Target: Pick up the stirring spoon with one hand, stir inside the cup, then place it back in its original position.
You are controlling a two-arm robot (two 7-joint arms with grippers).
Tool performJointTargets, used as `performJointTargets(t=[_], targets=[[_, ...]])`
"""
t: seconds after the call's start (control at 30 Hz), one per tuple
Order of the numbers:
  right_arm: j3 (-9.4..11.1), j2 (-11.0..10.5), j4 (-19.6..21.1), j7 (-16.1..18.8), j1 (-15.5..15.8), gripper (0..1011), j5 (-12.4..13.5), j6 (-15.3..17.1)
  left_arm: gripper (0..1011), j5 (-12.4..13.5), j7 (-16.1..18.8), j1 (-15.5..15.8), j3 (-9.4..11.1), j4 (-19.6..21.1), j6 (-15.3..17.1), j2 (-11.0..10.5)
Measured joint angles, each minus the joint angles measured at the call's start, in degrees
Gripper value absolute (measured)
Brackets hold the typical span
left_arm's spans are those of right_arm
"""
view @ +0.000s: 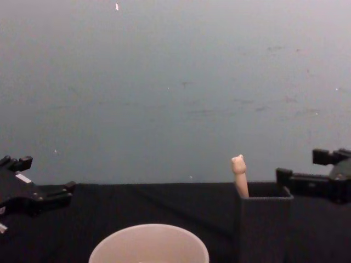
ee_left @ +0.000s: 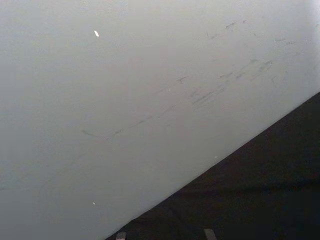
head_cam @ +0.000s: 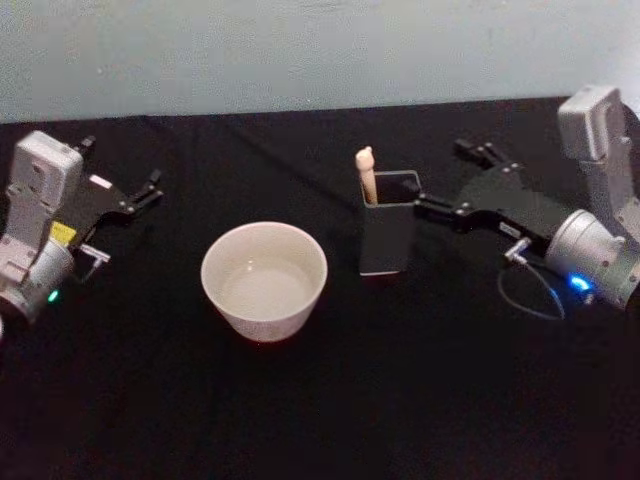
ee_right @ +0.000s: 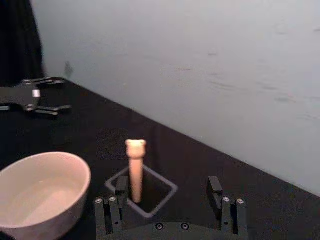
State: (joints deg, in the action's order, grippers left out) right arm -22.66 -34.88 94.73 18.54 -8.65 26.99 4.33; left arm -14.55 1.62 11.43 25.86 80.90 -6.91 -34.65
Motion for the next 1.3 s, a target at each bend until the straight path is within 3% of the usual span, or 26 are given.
performJointTargets(t=[0.43,0.83,1.3], targets=[[-2.46,3.69,-3.81,4.39,-4.55,1000,-1.35,5.41,1001,0.00,0.00,0.00,0.00,0.00,0.00,0.00],[-3.46,7.77,-8.56,5.58,-8.83,1000,-3.79,6.32,1001,0.00,0.00,0.00,0.00,0.00,0.00,0.00],[-3.86,9.71,-10.66,6.10,-12.05,1000,-5.68,8.12,1001,0.00,0.00,0.00,0.00,0.00,0.00,0.00]])
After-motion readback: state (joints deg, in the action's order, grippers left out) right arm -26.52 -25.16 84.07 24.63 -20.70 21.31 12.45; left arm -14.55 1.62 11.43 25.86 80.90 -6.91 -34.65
